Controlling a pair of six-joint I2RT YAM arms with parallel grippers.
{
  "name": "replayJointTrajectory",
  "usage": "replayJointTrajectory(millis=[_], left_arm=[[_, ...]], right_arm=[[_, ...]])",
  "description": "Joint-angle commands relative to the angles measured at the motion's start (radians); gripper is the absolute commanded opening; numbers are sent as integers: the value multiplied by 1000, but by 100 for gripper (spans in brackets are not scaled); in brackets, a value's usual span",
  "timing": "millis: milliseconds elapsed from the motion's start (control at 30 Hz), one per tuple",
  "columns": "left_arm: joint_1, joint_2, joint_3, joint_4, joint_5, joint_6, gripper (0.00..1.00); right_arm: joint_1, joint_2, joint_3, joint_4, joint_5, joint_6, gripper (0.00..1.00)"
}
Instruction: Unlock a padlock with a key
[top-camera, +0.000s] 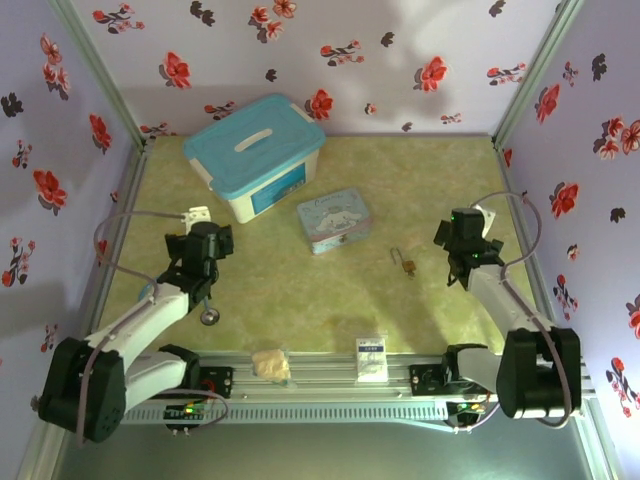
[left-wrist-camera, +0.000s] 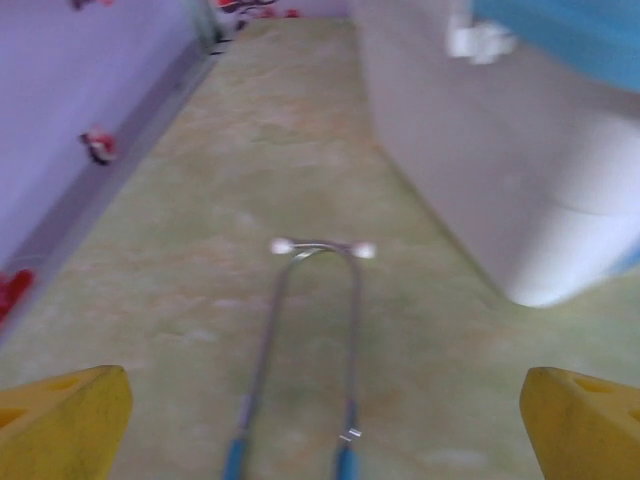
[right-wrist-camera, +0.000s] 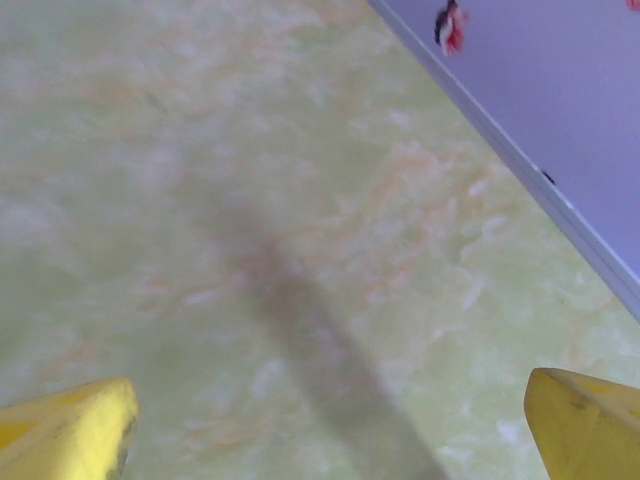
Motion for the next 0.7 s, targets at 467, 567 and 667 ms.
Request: replayJointTrajectory(millis=[467, 567, 667], left_arm=[[362, 386, -124, 743, 344, 127, 100], [357, 447, -140, 839, 385, 156, 100], [357, 445, -126, 807, 384, 155, 100]], right_arm=[[-20, 202, -250, 926, -144, -157, 99], [-22, 283, -226, 948, -106, -140, 99], [-23, 376, -225, 1034, -137, -149, 99]])
